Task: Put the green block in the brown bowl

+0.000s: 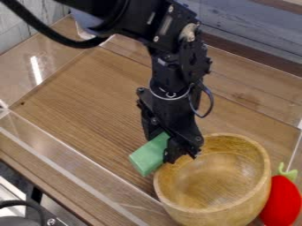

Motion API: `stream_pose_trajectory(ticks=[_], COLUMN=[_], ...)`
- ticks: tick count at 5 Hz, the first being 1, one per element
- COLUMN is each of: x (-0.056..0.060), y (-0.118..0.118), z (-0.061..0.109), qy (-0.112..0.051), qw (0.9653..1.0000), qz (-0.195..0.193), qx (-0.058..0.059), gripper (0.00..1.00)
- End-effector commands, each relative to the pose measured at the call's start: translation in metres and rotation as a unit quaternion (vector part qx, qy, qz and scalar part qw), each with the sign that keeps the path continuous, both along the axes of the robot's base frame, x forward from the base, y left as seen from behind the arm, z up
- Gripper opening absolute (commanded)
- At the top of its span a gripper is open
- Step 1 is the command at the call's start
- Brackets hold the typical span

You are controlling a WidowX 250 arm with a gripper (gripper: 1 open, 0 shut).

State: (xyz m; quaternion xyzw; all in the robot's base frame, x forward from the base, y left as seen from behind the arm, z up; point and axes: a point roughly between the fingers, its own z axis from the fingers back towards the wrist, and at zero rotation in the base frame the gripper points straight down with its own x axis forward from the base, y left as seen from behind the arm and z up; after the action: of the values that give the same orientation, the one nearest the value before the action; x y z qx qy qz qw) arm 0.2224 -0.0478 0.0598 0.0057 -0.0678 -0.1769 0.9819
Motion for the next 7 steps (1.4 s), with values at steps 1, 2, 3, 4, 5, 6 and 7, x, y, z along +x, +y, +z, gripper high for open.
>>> stream_pose_trajectory(ticks=[1, 2, 3, 4, 5, 6, 7], x=[0.003, 0.003, 0.000, -0.003, -0.003, -0.003, 0.002], y=[-0.007, -0.017, -0.027, -0.028, -0.045, -0.072, -0.092], z=[0.001, -0.008, -0.013, -0.015, -0.022, -0.034, -0.035], qy=[-0.018, -0.018, -0.017, -0.017, -0.018, -0.015, -0.013], qw=[0.9992, 0.9969, 0.9982, 0.9990, 0.9966, 0.9931, 0.9919], qz=[0.036, 0.076, 0.058, 0.040, 0.081, 0.116, 0.125], qx=[-0.002, -0.001, -0.003, -0.006, -0.008, -0.012, -0.020], gripper=[0.00, 0.00, 0.00, 0.00, 0.00, 0.00, 0.00])
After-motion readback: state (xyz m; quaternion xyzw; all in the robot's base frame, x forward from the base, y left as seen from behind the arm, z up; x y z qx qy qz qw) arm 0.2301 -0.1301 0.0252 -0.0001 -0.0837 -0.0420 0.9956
